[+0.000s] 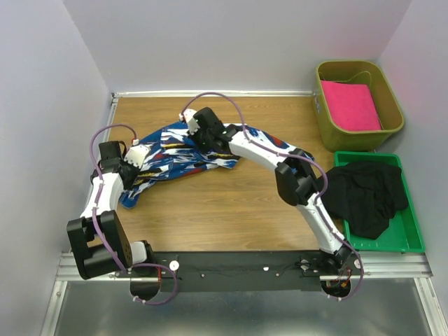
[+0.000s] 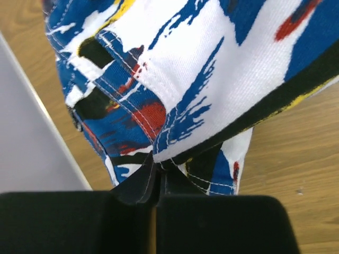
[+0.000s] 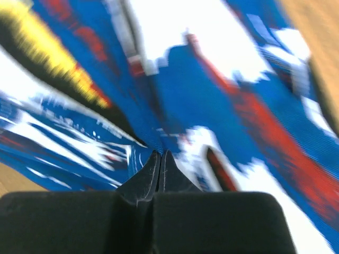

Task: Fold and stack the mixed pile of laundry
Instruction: Flatten out the trousers at the center of the board.

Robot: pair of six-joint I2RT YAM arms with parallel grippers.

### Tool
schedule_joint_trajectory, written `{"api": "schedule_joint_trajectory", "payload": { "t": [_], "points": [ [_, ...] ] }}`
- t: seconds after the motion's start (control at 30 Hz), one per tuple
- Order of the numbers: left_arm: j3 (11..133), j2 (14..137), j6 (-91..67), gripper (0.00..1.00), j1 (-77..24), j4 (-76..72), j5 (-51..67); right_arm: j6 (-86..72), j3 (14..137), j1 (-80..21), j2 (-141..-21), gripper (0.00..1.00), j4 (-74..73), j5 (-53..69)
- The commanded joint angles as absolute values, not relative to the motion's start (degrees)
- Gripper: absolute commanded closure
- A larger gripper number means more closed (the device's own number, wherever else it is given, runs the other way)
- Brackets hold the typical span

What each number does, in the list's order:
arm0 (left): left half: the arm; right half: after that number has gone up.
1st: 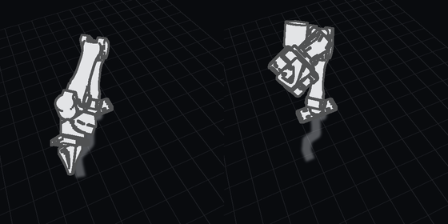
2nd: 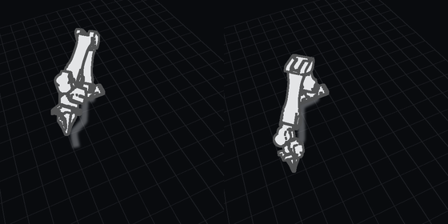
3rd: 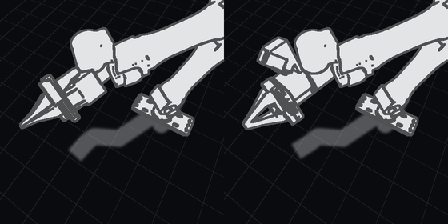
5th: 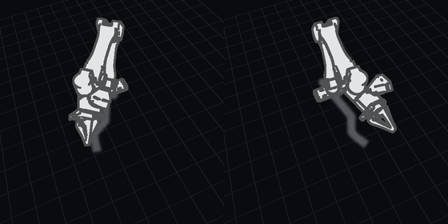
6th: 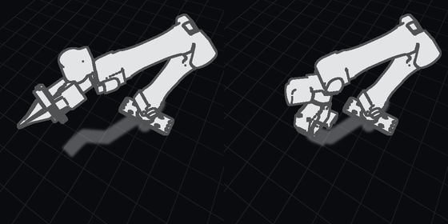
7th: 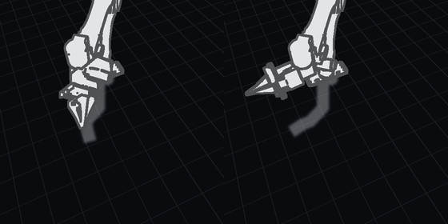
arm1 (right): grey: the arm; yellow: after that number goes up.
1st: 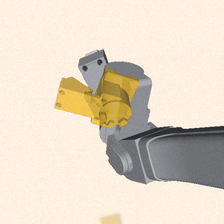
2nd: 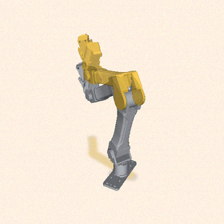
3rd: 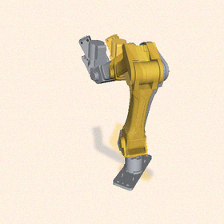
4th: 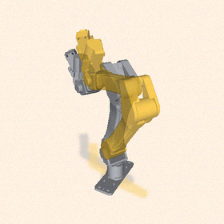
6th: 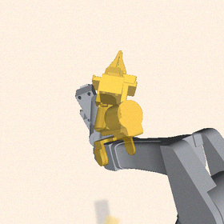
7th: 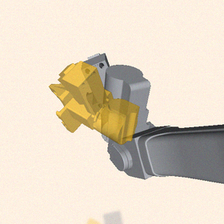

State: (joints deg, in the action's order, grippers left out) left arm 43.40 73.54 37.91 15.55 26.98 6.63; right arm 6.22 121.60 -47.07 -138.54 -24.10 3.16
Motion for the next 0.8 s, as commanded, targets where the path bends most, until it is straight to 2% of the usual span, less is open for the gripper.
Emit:
{"api": "schedule_joint_trajectory", "payload": {
  "t": [0.0, 0.23, 0.4, 0.47, 0.6, 0.77],
  "points": [
    [48.7, 73.3, 38.3, 1.0, 17.0, 24.6, 2.6, 4.7, 118.7, -39.2, -126.3, 0.99, -23.6, -0.4],
    [58.0, 72.1, 39.9, 1.0, 17.2, 23.6, 1.6, 1.1, 111.5, -27.8, -112.4, 0.99, -24.3, 4.7],
    [64.2, 74.3, 42.4, 1.0, 17.4, 27.2, 6.0, 0.3, 107.8, -19.8, -105.4, 0.99, -25.0, 6.0],
    [65.7, 75.1, 45.8, 0.92, 17.3, 31.3, 9.6, 0.2, 107.3, -17.8, -103.5, 0.99, -25.0, 6.5],
    [65.6, 74.7, 49.9, 0.83, 17.7, 35.2, 11.9, -2.4, 105.6, -13.1, -97.7, 0.99, -25.8, 7.6],
    [61.7, 72.2, 51.2, 0.77, 18.1, 34.2, 12.4, -2.8, 107.1, -11.8, -95.0, 0.99, -26.0, 6.1]
  ]
}}
